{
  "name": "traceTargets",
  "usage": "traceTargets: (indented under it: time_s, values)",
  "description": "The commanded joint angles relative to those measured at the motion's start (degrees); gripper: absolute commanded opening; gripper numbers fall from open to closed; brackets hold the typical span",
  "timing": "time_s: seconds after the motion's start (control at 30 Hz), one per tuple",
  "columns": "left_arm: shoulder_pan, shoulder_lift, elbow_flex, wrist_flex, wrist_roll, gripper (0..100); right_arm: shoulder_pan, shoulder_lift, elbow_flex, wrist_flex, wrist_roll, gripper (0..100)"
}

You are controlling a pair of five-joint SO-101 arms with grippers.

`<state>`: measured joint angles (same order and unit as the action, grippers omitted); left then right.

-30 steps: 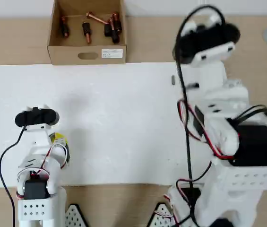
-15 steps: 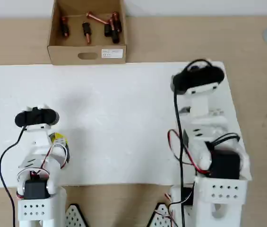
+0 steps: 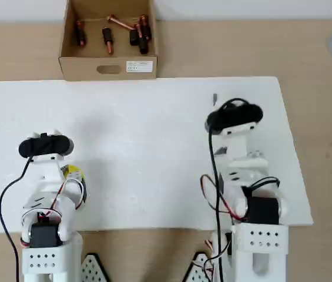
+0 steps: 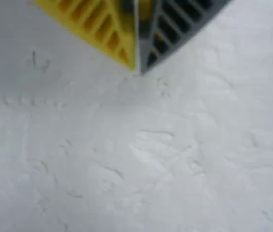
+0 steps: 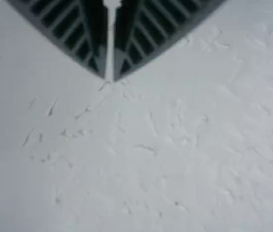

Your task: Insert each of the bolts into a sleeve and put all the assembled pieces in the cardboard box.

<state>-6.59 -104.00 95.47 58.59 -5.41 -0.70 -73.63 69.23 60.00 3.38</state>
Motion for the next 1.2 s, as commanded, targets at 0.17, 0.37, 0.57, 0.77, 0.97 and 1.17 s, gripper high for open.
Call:
traceTargets:
  time_s: [0.17,0.37,0.57,0.77,0.97,1.17]
  values:
    - [0.1,-0.6,-0.2,-1.0,-0.2,0,0.7,-10.4,13.1,-6.9,2.5,0.9]
    - [0.1,-0.6,-0.2,-1.0,-0.2,0,0.7,-21.4,23.2,-8.2,4.1,0.9]
    - [0.1,-0.6,-0.2,-1.0,-0.2,0,0.5,-31.8,27.7,-5.5,4.7,0.9]
    - [0.1,-0.6,-0.2,-1.0,-0.2,0,0.7,-36.3,27.6,0.9,4.5,0.9]
    - [0.1,-0.6,-0.2,-1.0,-0.2,0,0.7,-36.4,27.6,1.0,4.5,0.9]
    - [0.1,-0.6,-0.2,-1.0,-0.2,0,0.7,-36.4,27.6,1.0,4.5,0.9]
